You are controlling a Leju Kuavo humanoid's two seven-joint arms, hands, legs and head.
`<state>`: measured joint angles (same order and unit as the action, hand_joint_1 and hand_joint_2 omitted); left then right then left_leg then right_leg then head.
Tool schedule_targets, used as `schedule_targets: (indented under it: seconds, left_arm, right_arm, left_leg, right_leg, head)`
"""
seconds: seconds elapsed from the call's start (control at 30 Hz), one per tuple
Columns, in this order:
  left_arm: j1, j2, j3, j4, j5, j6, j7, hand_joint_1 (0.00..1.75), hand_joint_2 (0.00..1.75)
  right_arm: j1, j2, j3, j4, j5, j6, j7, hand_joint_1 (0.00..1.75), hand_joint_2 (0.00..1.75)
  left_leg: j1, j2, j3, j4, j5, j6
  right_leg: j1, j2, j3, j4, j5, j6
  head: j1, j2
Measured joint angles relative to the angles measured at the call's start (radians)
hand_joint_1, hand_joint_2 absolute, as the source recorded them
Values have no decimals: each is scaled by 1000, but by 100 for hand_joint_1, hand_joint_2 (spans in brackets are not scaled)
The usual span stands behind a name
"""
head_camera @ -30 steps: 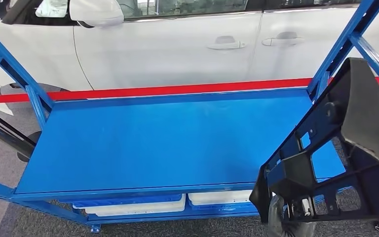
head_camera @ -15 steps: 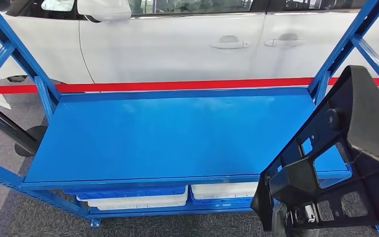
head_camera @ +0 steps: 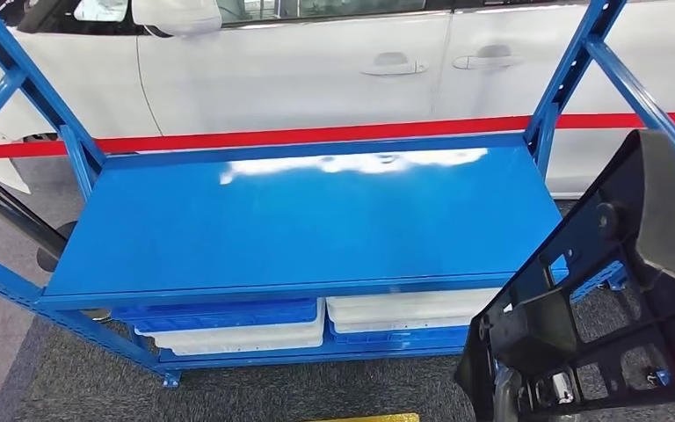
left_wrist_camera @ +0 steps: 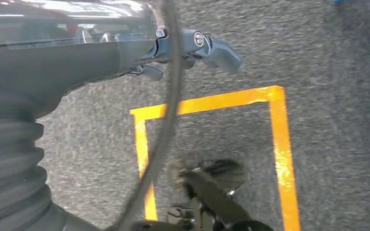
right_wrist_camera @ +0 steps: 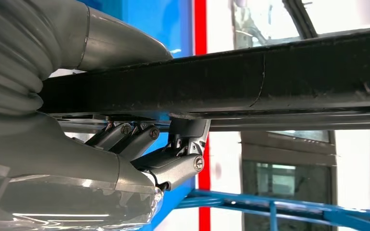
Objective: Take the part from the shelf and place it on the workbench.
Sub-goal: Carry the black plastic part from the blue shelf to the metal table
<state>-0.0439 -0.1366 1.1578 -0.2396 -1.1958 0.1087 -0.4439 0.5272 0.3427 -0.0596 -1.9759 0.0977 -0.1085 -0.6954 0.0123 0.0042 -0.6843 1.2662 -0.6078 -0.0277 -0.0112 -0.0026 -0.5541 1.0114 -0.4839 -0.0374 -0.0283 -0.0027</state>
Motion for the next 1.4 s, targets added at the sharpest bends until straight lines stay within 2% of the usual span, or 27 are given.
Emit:
schedule_targets:
  seconds: [0.03,0.07,0.1,0.13,0.2,0.27,0.33,0.37,0.43,0.5,0.53,0.57,0.63,0.67,0.73,0.77,0.83,0.9,1.0,1.03,1.07,1.1,1.13,1.2,1.27,1.33,1.4]
  left_arm:
    - [0,0,2,0,0,0,0,0,175]
    - [0,0,4,0,-1,0,0,0,175]
    - [0,0,5,0,-1,-1,0,0,175]
    - [-1,0,7,0,-1,-1,0,0,175]
    - [-4,1,9,-2,-2,-2,0,0,175]
    - [-7,1,11,-3,-2,-2,0,0,175]
    - [-7,0,12,-3,-2,-2,0,0,175]
    - [-6,-1,12,-3,-1,-2,0,0,175]
    - [-7,-2,12,-3,-1,-3,0,0,175]
    - [-6,-2,13,-3,-1,-3,0,0,175]
    - [-6,-2,13,-3,-1,-3,0,0,175]
    - [-6,-2,13,-3,-1,-3,0,0,175]
    - [-7,-3,13,-3,-1,-3,0,0,175]
    - [-7,-3,13,-3,-1,-3,0,0,175]
    - [-7,-3,13,-3,-1,-3,0,0,175]
    - [-7,-3,13,-3,-1,-3,0,0,175]
    - [-6,-3,15,-3,-1,-3,0,0,175]
    - [-3,-3,17,-3,-1,-4,0,0,175]
    - [0,-3,18,-3,-2,-6,1,0,175]
    - [0,-2,18,-3,-2,-8,1,0,175]
    - [0,-2,19,-4,-2,-9,0,0,175]
    - [-1,-1,19,-4,-2,-10,0,0,175]
    - [-1,-1,19,-4,-3,-10,0,0,175]
    - [-3,1,19,-5,-4,-11,0,0,175]
    - [-6,3,19,-6,-4,-11,-1,0,175]
    - [-7,3,20,-7,-4,-11,-1,0,175]
    - [-6,3,20,-7,-4,-11,-1,0,175]
  right_arm:
    - [1,0,-3,3,0,0,0,175,175]
    - [1,1,-7,6,1,-1,0,175,175]
    - [2,1,-9,9,1,-2,0,175,175]
    - [3,1,-12,11,1,-3,0,175,175]
    - [3,1,-15,14,1,-4,0,175,175]
    - [4,1,-16,16,2,-4,0,175,175]
    - [5,3,-18,17,2,-4,0,175,175]
    - [6,3,-20,18,2,-3,0,175,175]
    - [8,3,-27,22,2,-3,0,175,175]
    - [8,3,-31,28,3,-3,0,175,175]
    - [9,3,-33,31,3,-3,0,175,175]
    - [9,3,-34,34,4,-3,0,175,175]
    - [8,3,-37,38,4,-3,0,175,175]
    - [8,3,-37,40,4,-4,0,175,175]
    - [7,3,-38,42,4,-5,0,175,175]
    - [8,3,-38,43,4,-6,0,175,175]
    - [8,3,-38,46,4,-8,0,175,175]
    - [8,4,-38,50,4,-12,0,175,175]
    - [9,6,-38,55,7,-14,0,175,175]
    - [9,6,-38,58,8,-15,0,175,175]
    - [9,6,-38,61,8,-16,0,175,175]
    - [9,6,-38,64,9,-17,0,175,175]
    - [9,6,-38,65,9,-19,0,175,175]
    - [9,6,-38,67,10,-20,0,175,175]
    - [9,6,-38,67,11,-21,0,175,175]
    - [9,6,-38,67,13,-21,0,175,175]
    - [11,7,-38,68,14,-21,0,175,175]
  left_leg:
    - [0,0,4,36,-4,0]
    - [-1,0,25,42,13,2]
    - [-1,0,64,8,43,6]
    - [-3,-1,119,-56,68,12]
    - [-8,-1,226,-209,71,25]
    - [-15,-1,266,-287,54,35]
    - [-16,2,256,-298,73,45]
    - [-14,4,248,-302,86,52]
    - [-10,9,222,-307,113,63]
    - [-11,11,191,-305,136,67]
    - [-11,12,174,-302,147,66]
    - [-11,13,157,-297,157,64]
    - [-9,14,123,-282,173,57]
    - [-10,13,106,-270,179,52]
    - [-12,12,84,-250,188,41]
    - [-12,11,77,-244,195,34]
    - [-8,10,72,-240,205,21]
    - [-3,7,56,-211,164,10]
    - [0,5,18,-56,18,0]
    - [0,5,15,-5,-3,-1]
    - [0,5,24,24,3,0]
    - [-1,5,47,20,29,2]
    - [-2,4,87,-17,62,7]
    - [-7,3,195,-160,85,22]
    - [-14,3,263,-273,64,33]
    - [-17,3,268,-304,67,42]
    - [-14,7,252,-316,94,55]
  right_leg:
    - [2,0,-16,3,11,0]
    - [4,-1,-33,6,21,1]
    - [5,-1,-47,10,29,2]
    - [6,-1,-58,14,37,4]
    - [9,-2,-72,19,53,11]
    - [7,-4,-76,16,70,23]
    - [4,-4,-79,13,81,37]
    - [3,-2,-85,23,65,42]
    - [1,2,-107,94,-24,49]
    - [-2,2,-129,212,-113,57]
    - [-4,2,-131,260,-124,60]
    - [-6,2,-121,281,-109,63]
    - [-11,1,-56,231,-49,67]
    - [-13,1,-2,162,-39,67]
    - [-10,2,83,34,-61,59]
    - [-7,2,104,-2,-76,52]
    - [-4,0,97,-10,-70,33]
    - [-4,-4,78,-11,-50,14]
    - [-1,-7,35,-11,-16,-1]
    - [2,-8,18,-9,-4,-2]
    - [4,-8,2,-6,7,-1]
    - [6,-8,-14,-2,16,0]
    - [7,-8,-29,2,25,1]
    - [9,-8,-51,11,41,5]
    - [8,-11,-59,12,57,15]
    - [7,-13,-62,7,73,27]
    - [5,-9,-71,19,50,38]
  head:
    - [0,0]
    - [0,0]
    - [0,0]
    - [0,0]
    - [0,0]
    - [0,0]
    - [0,0]
    - [0,0]
    - [0,0]
    - [0,0]
    - [0,0]
    - [0,0]
    - [0,0]
    - [0,0]
    - [0,0]
    - [0,0]
    - [0,0]
    - [0,0]
    - [0,0]
    - [0,0]
    - [0,0]
    - [0,0]
    - [0,0]
    - [0,0]
    - [0,0]
    - [0,0]
    - [0,0]
